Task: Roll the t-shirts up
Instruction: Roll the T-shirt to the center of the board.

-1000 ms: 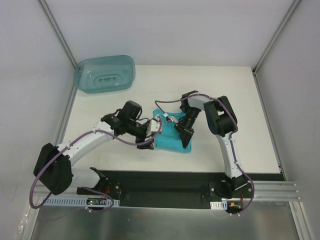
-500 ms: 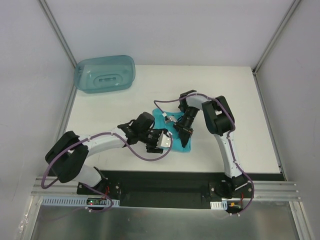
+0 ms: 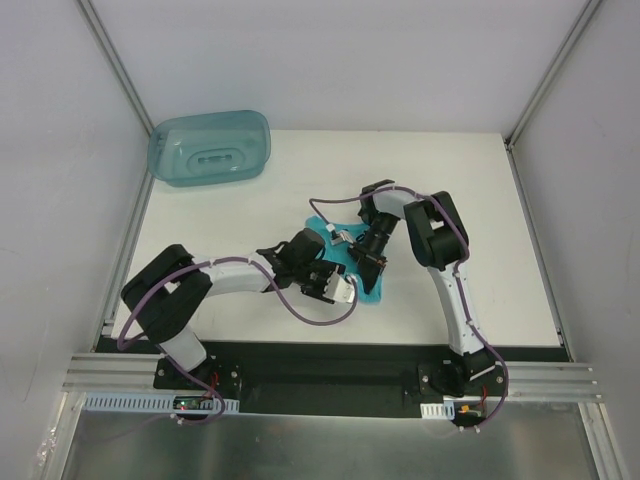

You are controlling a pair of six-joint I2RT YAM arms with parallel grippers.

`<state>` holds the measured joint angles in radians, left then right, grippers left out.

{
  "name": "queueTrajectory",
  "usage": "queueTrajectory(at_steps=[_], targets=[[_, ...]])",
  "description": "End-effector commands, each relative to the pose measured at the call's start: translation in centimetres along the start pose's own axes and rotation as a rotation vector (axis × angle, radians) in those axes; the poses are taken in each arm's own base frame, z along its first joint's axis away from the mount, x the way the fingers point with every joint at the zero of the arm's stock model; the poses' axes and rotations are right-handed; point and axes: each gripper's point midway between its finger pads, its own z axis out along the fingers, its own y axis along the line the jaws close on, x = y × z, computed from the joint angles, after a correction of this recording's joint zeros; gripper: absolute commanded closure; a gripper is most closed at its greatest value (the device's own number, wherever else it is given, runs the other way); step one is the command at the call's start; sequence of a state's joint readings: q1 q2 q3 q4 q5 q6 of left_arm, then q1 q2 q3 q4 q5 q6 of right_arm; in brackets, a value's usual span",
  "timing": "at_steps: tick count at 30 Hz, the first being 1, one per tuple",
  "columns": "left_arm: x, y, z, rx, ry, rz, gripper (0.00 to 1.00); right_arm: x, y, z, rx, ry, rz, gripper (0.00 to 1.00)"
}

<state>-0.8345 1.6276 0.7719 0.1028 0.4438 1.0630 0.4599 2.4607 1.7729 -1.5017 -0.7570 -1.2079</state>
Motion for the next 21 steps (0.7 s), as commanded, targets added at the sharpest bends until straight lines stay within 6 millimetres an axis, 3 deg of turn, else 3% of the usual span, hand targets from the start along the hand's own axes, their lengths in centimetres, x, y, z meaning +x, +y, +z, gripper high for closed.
queueTrajectory(at_steps=[1,2,3,4,5,6,8,10,11,12,13,14,15,16,17,18,19,20,21], targets=[[3.0,-2.9,1.2,0.159,0.15,-0.003,0.73,1.5,2.0,-1.1,-0.081,0.039,0.034,0.85],[3.0,-2.8,1.2,0.171,0.154,-0.012,0.82,1.4,2.2,-1.5,-0.08,0.018,0.031,0.81],[2.7,-2.7,1.2,0.186,0.155,-0.028,0.88,1.4,1.9,-2.6,-0.074,-0.03,0.046,0.71],[2.7,-2.8,1.2,0.2,0.157,-0.041,0.94,0.7,2.7,-4.1,-0.057,-0.105,0.028,0.65],[2.5,-2.9,1.1,0.211,0.153,-0.057,0.97,0.6,3.0,-5.5,-0.045,-0.161,0.034,0.5],[2.2,-2.8,0.8,0.221,0.151,-0.09,1.0,0.9,3.0,-7.9,-0.019,-0.25,0.032,0.45],[0.8,-2.3,0.5,0.234,0.105,-0.133,1.0,1.1,5.0,-11.6,0.076,-0.367,-0.046,0.36],[0.2,-3.1,-0.1,0.3,0.077,-0.244,1.0,2.6,5.3,-14.5,0.151,-0.468,-0.055,0.35],[-0.8,-2.1,-0.2,0.3,0.055,-0.263,1.0,2.8,6.5,-16.5,0.251,-0.546,-0.118,0.31],[-0.9,-2.1,-0.6,0.325,0.041,-0.327,1.0,3.6,6.7,-18.2,0.298,-0.629,-0.083,0.21],[-1.1,-2.7,-0.8,0.373,0.028,-0.39,1.0,3.9,7.3,-19.5,0.374,-0.686,-0.109,0.04],[-2.7,-1.7,-1.0,0.388,-0.038,-0.431,1.0,3.6,5.6,-20.1,0.492,-0.732,-0.167,0.04],[-3.2,-1.6,-1.2,0.409,-0.06,-0.503,1.0,4.8,8.5,-22.3,0.732,-0.782,-0.258,0.04],[-2.9,-1.7,-1.4,0.448,-0.06,-0.583,1.0,5.5,8.4,-22.8,0.87,-0.82,-0.265,0.04],[-4.4,-0.4,-1.6,0.459,-0.128,-0.606,1.0,5.4,5.4,-23.5,1.073,-0.872,-0.332,0.04],[-4.6,-0.1,-1.7,0.474,-0.141,-0.673,1.0,6.2,9.2,-24.1,1.293,-0.929,-0.466,0.04],[-4.2,0.3,-1.6,0.485,-0.154,-0.73,1.0,5.9,9.4,-23.4,1.381,-0.905,-0.606,0.04],[-5.1,0.9,-1.9,0.504,-0.194,-0.77,1.0,6.1,7.7,-20.4,1.397,-0.869,-0.668,0.04],[-5.2,1.1,-1.9,0.512,-0.204,-0.794,1.0,5.3,9.2,-18.1,1.381,-0.817,-0.773,0.04]])
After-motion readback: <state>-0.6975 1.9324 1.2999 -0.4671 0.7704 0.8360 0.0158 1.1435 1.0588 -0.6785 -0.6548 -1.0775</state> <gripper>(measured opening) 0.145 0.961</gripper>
